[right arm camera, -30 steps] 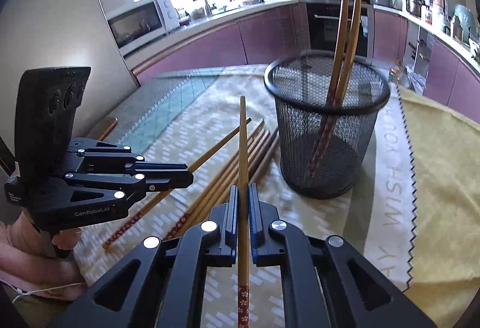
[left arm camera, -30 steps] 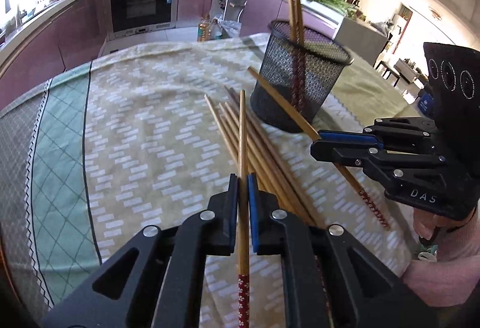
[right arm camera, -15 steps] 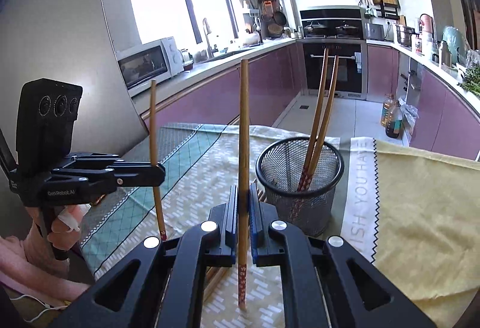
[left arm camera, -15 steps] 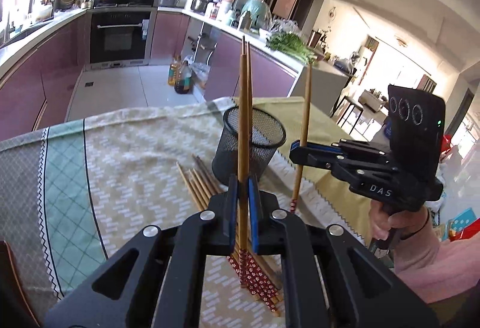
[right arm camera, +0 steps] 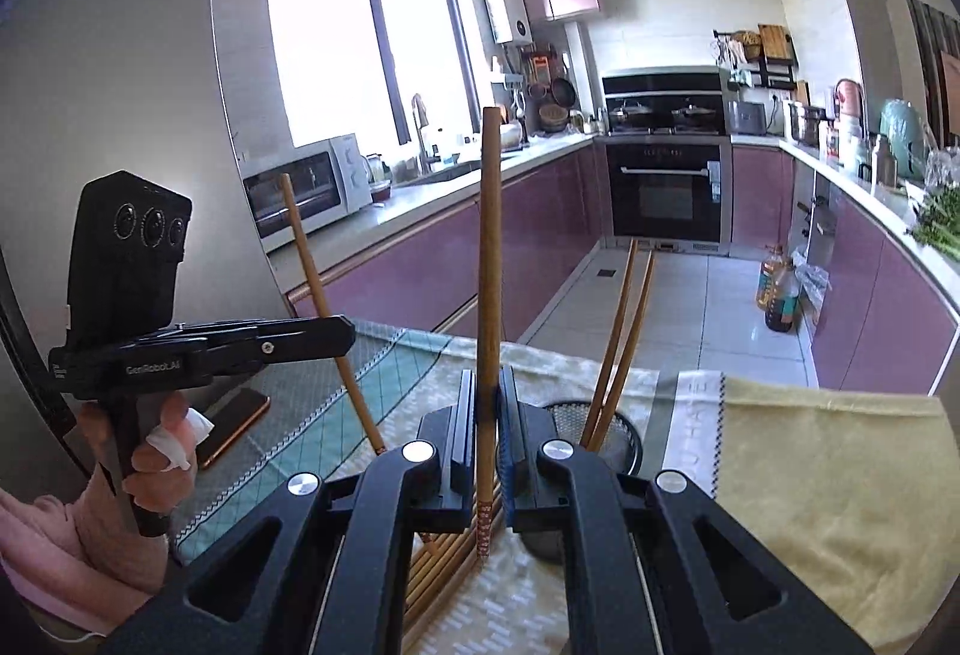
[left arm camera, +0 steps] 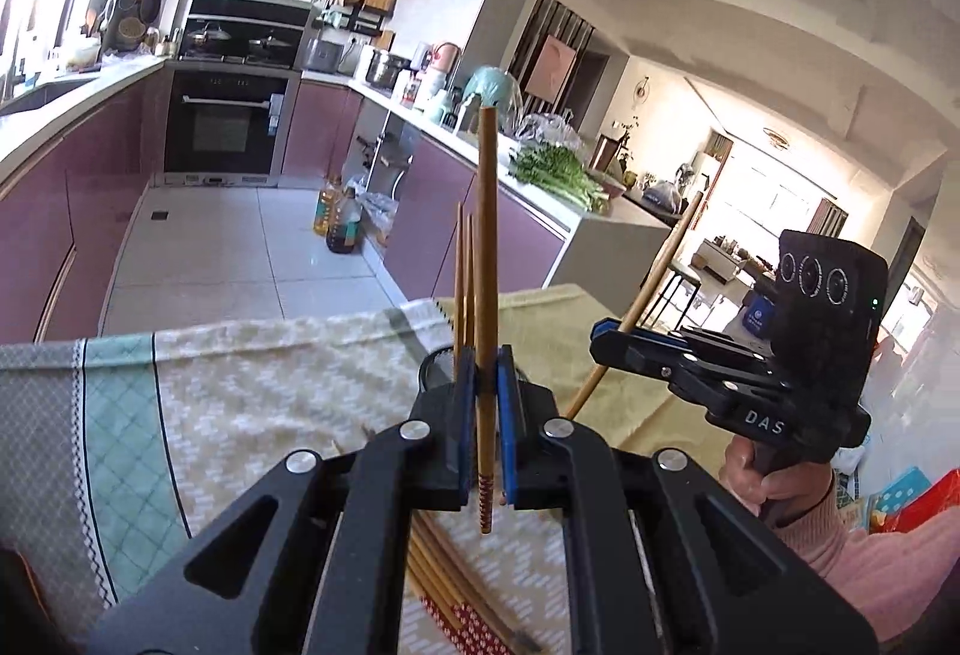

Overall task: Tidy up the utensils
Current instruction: 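Lower both held chopsticks into the mesh cup and open both tools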

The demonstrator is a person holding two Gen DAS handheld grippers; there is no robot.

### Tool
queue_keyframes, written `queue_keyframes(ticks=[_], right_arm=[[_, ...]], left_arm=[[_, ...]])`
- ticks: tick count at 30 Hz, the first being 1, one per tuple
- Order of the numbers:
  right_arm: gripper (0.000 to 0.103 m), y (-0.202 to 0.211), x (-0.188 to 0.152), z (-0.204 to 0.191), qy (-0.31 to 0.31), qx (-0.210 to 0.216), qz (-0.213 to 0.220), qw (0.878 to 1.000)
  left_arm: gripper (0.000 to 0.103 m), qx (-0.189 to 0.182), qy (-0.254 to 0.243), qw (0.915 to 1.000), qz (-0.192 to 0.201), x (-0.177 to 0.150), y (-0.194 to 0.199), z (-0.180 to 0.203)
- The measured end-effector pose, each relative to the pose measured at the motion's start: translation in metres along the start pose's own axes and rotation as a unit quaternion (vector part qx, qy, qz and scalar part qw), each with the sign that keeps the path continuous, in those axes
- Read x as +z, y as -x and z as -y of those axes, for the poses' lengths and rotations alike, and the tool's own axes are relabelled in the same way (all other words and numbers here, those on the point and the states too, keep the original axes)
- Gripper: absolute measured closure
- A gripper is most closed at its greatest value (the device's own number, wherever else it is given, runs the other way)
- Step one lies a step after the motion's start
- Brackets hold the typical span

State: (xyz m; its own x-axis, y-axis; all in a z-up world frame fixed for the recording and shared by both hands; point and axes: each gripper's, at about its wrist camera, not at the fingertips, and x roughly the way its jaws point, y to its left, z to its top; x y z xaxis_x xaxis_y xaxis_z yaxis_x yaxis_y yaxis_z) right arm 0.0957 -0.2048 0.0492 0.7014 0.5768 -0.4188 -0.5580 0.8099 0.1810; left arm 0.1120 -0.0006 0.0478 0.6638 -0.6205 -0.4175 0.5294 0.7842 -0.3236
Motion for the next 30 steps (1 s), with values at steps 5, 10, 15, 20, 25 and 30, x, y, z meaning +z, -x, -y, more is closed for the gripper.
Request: queue_keyframes(ticks=[5,10,15,20,25,30], right_arm=[[0.097,0.012,0.023,0.003,0.01,-0.008,0.033,0.999],[0.097,0.015,0.036,0.008,0.015,-0.021,0.054,0.998],[0.097,0.0,0.034,0.017,0.01,-0.034,0.041,0.999],[0.097,-0.027,0.02,0.029,-0.003,-0.037,-0.001,0.999],[0.097,-0.046,0.005,0.036,-0.02,-0.033,-0.043,0.998],[0.097,-0.059,-0.002,0.041,-0.031,-0.028,-0.076,0.996]], left_arm=[[0.095,-0.004,-0.022,0.9995,0.025,0.029,-0.004,0.012],[0.095,0.001,-0.037,0.9986,0.037,0.047,-0.012,0.022],[0.095,0.02,-0.043,0.9985,0.027,0.054,-0.031,0.026],[0.095,0.032,-0.054,0.9979,-0.017,0.044,-0.059,0.025],[0.095,0.046,-0.076,0.9935,-0.071,0.027,-0.085,0.023],[0.095,0.049,-0.081,0.9896,-0.108,0.018,-0.104,0.016]])
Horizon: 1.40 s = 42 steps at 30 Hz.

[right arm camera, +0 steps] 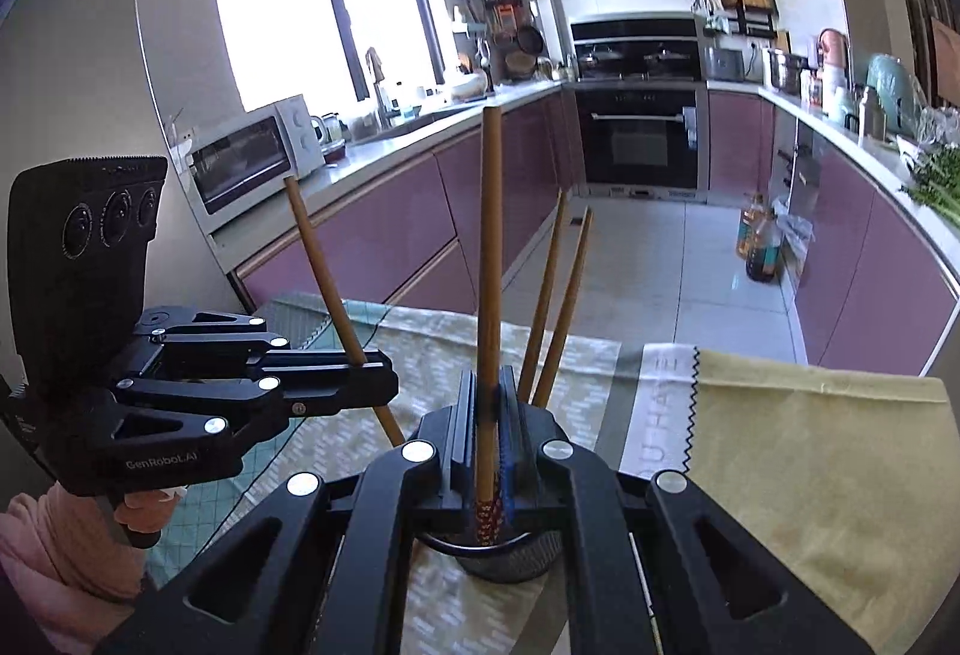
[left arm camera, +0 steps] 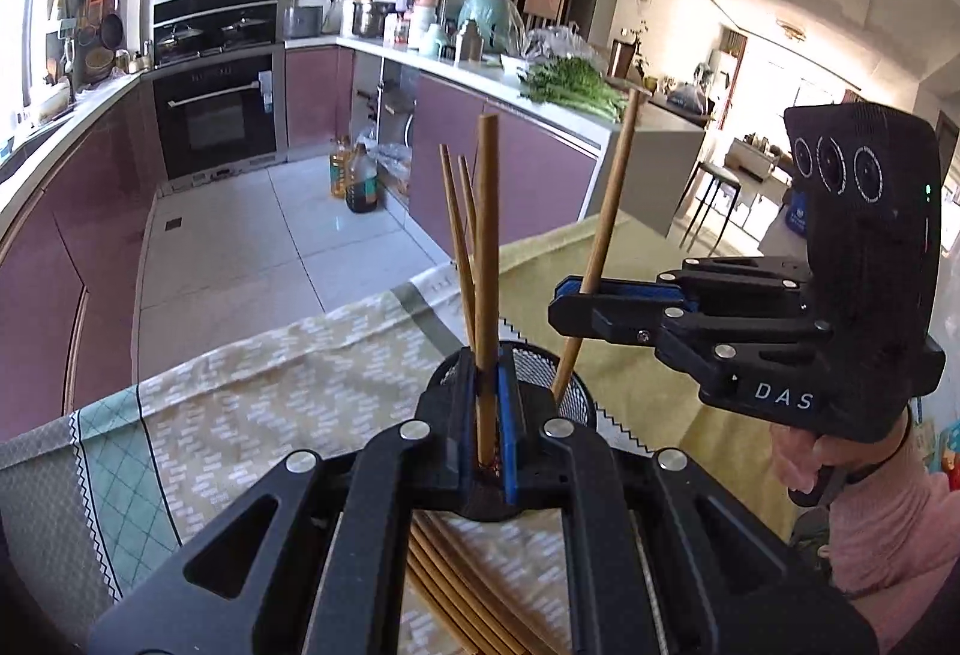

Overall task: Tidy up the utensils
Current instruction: 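Lower both held chopsticks into the mesh cup and open both tools, then lower both tools onto the chopsticks on the cloth and grasp one each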

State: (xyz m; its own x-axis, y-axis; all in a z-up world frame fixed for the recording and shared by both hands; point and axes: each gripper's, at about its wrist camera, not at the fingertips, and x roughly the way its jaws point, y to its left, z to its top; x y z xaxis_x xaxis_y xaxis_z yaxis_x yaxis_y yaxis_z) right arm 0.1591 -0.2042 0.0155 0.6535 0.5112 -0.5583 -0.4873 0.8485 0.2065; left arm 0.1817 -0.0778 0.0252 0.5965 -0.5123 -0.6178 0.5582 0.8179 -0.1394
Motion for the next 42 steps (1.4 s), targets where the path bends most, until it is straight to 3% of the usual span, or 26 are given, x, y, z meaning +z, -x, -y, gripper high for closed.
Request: queue_keyframes(ticks=[10,13,15,22,26,32,37,42], right_arm=[[0.095,-0.027,-0.003,0.017,-0.037,-0.007,-0.037,0.999],[0.095,-0.03,-0.003,0.02,-0.046,-0.011,-0.037,0.998],[0.081,-0.031,-0.003,0.025,-0.054,-0.009,-0.035,0.998],[0.074,-0.007,-0.007,0.012,-0.032,-0.013,0.006,0.999],[0.063,0.017,-0.019,-0.01,0.001,0.022,0.025,0.999],[0.061,0.011,-0.054,-0.038,0.02,0.072,-0.017,0.997],[0.061,-0.023,-0.086,-0.041,-0.007,0.07,-0.077,0.995],[0.064,-0.042,-0.106,-0.047,-0.023,0.055,-0.105,0.993]], left_arm=[[0.095,0.009,0.026,0.9991,-0.031,-0.004,-0.031,-0.009],[0.083,0.016,0.034,0.9989,-0.027,-0.005,-0.031,-0.011],[0.08,0.02,0.037,0.9988,-0.024,-0.007,-0.028,-0.012],[0.07,0.034,0.061,0.9975,0.01,-0.026,0.0,-0.022],[0.061,0.043,0.056,0.997,0.033,-0.051,0.028,-0.024],[0.059,0.063,0.049,0.9967,-0.013,-0.096,0.029,-0.026],[0.059,0.062,0.067,0.9937,-0.065,-0.133,0.009,-0.032],[0.059,0.064,0.076,0.9909,-0.09,-0.153,-0.005,-0.033]])
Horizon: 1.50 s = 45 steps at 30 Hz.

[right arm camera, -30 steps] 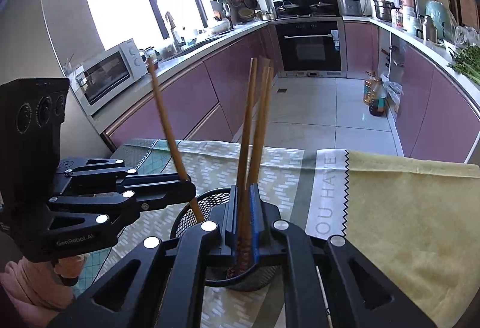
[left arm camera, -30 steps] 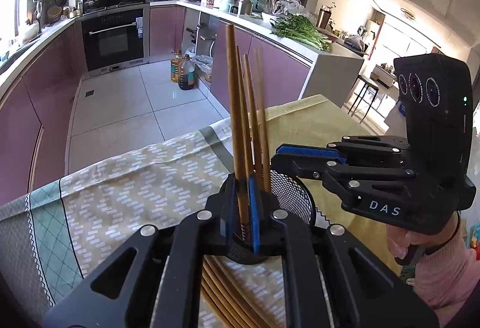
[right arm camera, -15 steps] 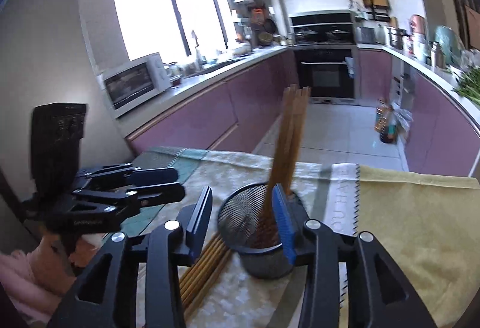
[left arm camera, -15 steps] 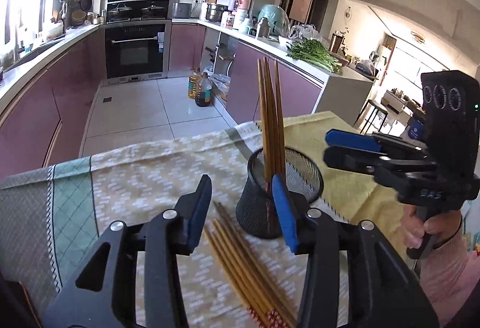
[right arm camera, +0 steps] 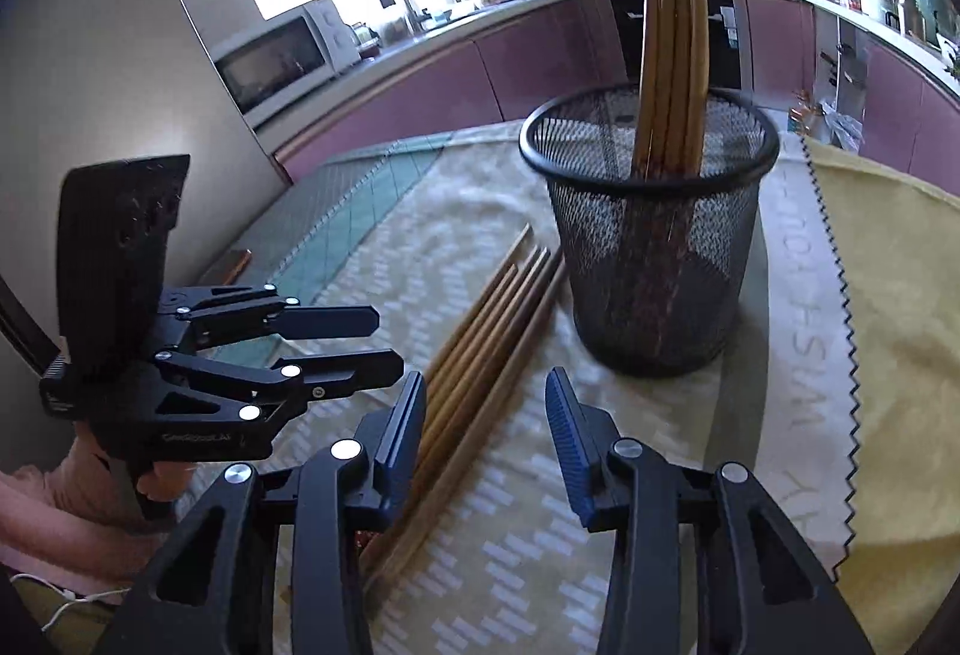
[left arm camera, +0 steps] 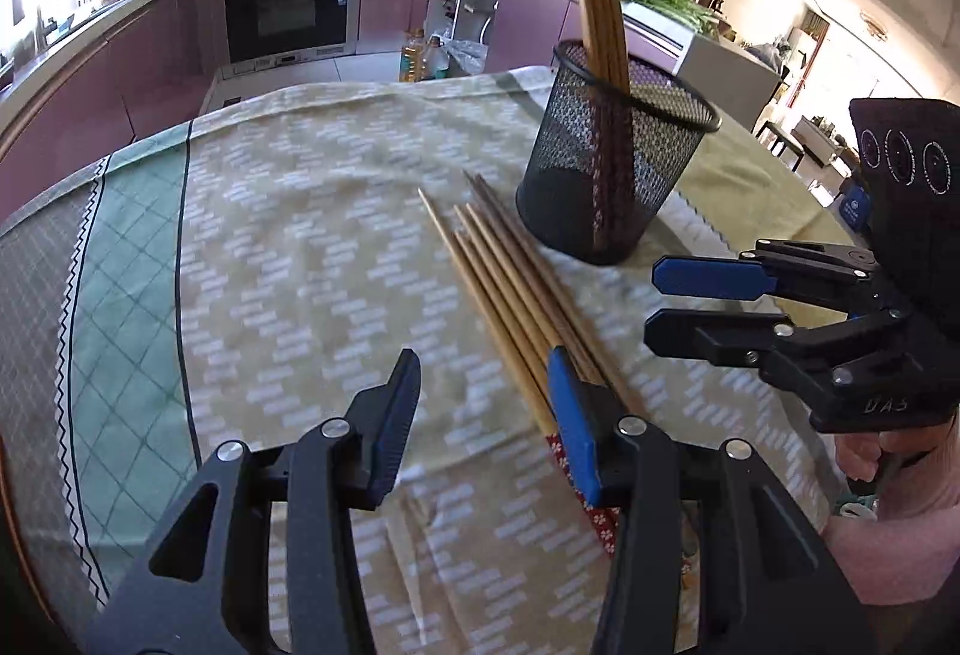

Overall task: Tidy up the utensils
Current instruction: 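Lower both tools onto the chopsticks on the cloth and grasp one each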

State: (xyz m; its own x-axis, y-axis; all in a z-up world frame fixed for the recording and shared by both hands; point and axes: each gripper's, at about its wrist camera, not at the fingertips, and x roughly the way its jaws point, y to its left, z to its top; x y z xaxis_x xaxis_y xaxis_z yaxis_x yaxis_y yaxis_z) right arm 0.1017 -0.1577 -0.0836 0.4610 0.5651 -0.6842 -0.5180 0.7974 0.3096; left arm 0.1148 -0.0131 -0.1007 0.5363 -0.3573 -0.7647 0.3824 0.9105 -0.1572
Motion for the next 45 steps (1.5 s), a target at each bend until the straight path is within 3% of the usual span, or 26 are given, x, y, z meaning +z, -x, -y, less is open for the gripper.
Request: queue_keyframes(ticks=[21,32,38,45], right_arm=[[0.072,-0.017,-0.011,0.0,0.001,-0.042,-0.022,0.999],[0.075,-0.016,-0.011,0.0,0.011,-0.06,-0.027,0.998],[0.075,-0.022,-0.006,-0.004,0.021,-0.074,-0.033,0.997],[0.077,-0.031,0.001,-0.003,0.023,-0.087,-0.032,0.995]], left_arm=[[0.059,0.018,-0.016,0.9996,-0.013,0.0,-0.018,0.008],[0.071,0.018,-0.021,0.9995,-0.016,-0.002,-0.016,0.006],[0.069,0.02,-0.021,0.9993,-0.025,0.0,-0.018,0.004],[0.077,0.031,-0.028,0.9988,-0.025,0.005,-0.024,0.004]])
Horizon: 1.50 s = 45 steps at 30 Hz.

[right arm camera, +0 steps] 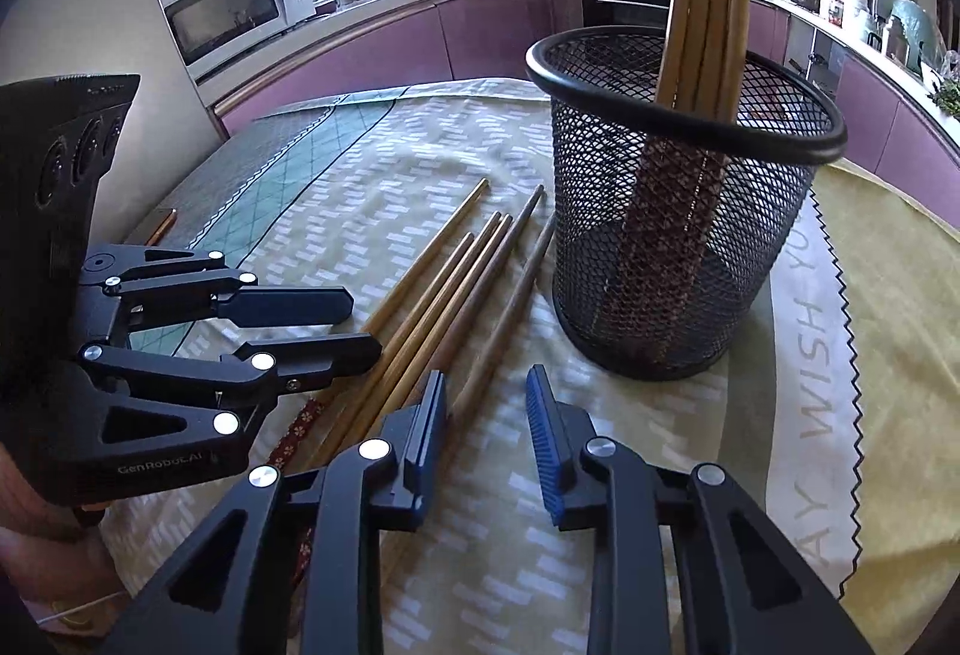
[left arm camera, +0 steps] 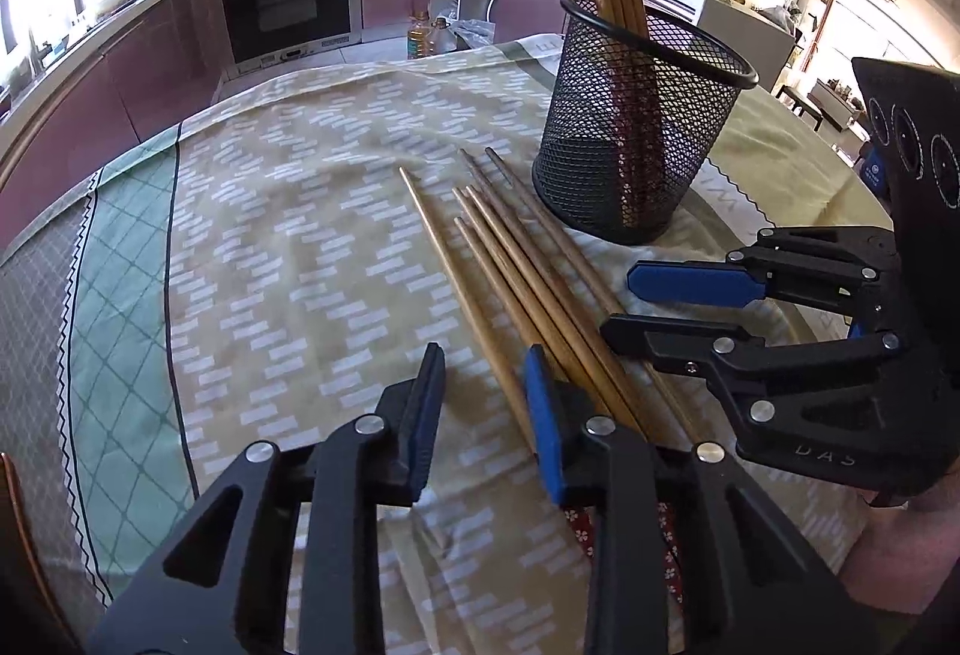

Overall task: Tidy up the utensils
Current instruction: 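Lower both tools onto the chopsticks on the cloth and grasp one each, then lift the left tool's chopstick upright toward the cup while the right tool lifts its own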

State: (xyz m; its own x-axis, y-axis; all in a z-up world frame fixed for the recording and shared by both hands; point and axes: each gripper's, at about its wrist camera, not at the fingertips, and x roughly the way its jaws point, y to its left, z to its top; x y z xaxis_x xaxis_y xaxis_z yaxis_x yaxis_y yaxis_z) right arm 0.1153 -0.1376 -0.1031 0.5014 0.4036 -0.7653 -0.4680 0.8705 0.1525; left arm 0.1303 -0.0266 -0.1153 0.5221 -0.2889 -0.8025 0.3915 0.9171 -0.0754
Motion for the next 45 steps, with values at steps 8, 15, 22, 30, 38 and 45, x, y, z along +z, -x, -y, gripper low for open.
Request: queue_keyframes(ticks=[8,15,22,30,38,45], right_arm=[[0.089,-0.003,0.002,0.001,-0.015,0.0,0.005,1.0],[0.096,0.0,0.0,0.018,-0.06,0.037,0.013,0.997],[0.097,0.015,-0.002,0.024,-0.064,0.066,0.031,0.995],[0.094,0.009,-0.008,0.021,-0.043,0.074,0.0,0.996],[0.093,-0.001,0.001,0.015,-0.033,0.07,-0.006,0.997],[0.097,0.004,0.007,0.011,-0.02,0.068,0.01,0.997]], left_arm=[[0.087,-0.009,0.018,0.9998,0.005,0.001,-0.001,-0.006],[0.095,-0.019,0.045,0.9987,0.016,-0.004,0.005,-0.012],[0.095,-0.036,0.048,0.9977,0.03,-0.009,0.018,-0.011],[0.095,-0.04,0.037,0.9985,0.008,-0.014,0.011,-0.007],[0.085,-0.055,0.028,0.9981,-0.004,0.0,-0.001,-0.011],[0.095,-0.027,0.019,0.9994,-0.004,0.011,-0.008,-0.007]])
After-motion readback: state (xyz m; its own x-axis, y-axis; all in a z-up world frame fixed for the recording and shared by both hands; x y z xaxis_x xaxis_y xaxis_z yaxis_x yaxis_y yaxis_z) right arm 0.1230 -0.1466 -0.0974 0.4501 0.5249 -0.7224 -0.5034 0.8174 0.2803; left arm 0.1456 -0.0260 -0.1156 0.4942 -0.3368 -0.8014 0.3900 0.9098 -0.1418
